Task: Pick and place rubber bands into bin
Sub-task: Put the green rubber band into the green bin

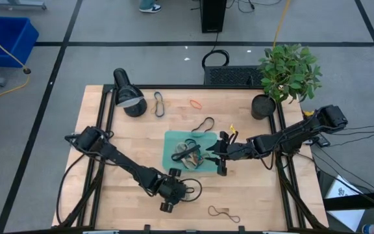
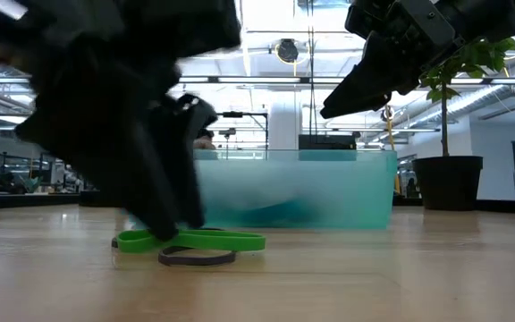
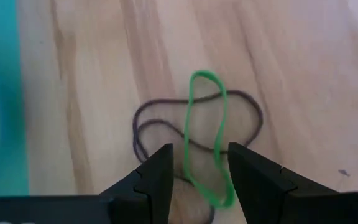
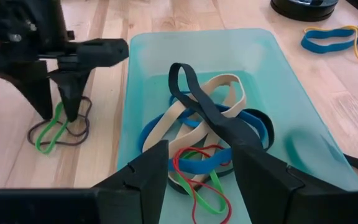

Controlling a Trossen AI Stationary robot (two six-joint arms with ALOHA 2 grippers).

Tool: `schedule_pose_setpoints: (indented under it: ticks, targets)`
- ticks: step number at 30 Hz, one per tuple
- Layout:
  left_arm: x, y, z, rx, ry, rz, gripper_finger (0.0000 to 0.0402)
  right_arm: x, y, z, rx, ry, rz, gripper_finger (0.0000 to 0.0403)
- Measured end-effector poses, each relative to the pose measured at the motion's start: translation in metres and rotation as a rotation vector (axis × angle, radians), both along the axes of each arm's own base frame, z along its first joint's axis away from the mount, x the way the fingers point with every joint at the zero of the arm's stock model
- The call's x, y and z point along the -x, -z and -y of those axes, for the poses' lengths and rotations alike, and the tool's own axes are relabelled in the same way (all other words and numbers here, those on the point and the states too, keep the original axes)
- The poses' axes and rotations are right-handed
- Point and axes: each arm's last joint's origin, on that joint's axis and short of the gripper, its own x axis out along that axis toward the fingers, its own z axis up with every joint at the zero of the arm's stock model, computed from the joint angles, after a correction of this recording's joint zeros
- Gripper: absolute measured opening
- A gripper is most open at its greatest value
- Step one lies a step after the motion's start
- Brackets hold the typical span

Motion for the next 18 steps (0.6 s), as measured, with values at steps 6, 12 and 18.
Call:
schedule_pose_setpoints:
  ticks: [6,12,18]
  targets:
    - [-0.0007,0.0031,0.0,0.033,-0.039,-0.021,0.0159,0.0,0.0,0.0001,0.0,0.0,0.0,0.0169]
    - [-0.004,-0.0011,-0.0003,0.061,-0.062,0.015,0.0159,0.0,0.0,0.0,0.0,0.0,0.0,0.0169]
    - [-0.0057,-0.0026,0.0009,0.093,-0.088,0.033,0.0159,0.0,0.0,0.0,0.0,0.0,0.0,0.0169]
